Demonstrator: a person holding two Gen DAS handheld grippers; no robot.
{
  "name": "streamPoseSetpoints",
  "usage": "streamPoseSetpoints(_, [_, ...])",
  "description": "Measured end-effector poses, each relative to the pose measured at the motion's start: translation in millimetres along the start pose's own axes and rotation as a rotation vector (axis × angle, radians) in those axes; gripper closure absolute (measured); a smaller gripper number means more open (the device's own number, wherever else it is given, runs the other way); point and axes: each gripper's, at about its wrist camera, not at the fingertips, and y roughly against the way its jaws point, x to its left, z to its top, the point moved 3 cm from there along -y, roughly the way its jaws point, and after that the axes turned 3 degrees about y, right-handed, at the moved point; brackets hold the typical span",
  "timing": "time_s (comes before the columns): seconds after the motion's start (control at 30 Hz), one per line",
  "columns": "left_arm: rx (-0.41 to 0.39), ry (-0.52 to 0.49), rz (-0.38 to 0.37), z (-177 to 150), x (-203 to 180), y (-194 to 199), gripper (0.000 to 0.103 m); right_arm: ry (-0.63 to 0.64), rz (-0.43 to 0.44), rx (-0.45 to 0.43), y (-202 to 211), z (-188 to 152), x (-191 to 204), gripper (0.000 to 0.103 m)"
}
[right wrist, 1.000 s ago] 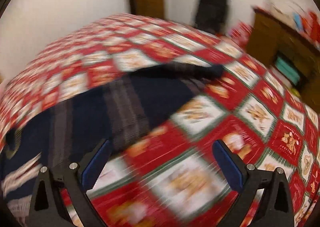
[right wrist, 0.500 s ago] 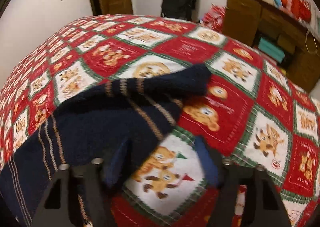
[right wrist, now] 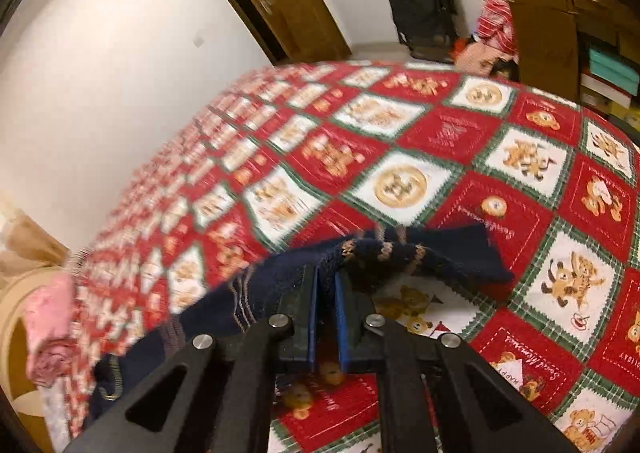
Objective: Fold small clothes
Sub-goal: 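Grasp the sweater sleeve cuff with the right gripper and lift it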
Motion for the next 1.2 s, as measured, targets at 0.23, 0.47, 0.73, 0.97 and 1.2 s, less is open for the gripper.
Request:
streamPoseSetpoints(0.23, [-0.003,0.007,-0.005,-1,3,4,0.0,-0.257,0.07,0.101,-29,-25,-45,0.095])
streamPoseSetpoints(0.47, [-0.003,0.014,0.009,2,8,1,0.0,-0.434,0.166,0.108,-34,-44,-70,0.036])
streamPoseSetpoints(0.73, [0.009,0.007,0.013,0,2,-6,0.0,-0.483,0.18,0.072,-39,-29,-86,0.025])
streamPoseSetpoints(0.97, [0.008,-0.031,0.028,-2,-7,-6,0.0,-0.571,0.208,0.055,-56,-18,-92,0.025])
streamPoseSetpoints(1.2, [0.011,-0.032,0.043,-1,-6,-10,0.0,-0.333,0.103,0.067,-53,18,-72,0.093])
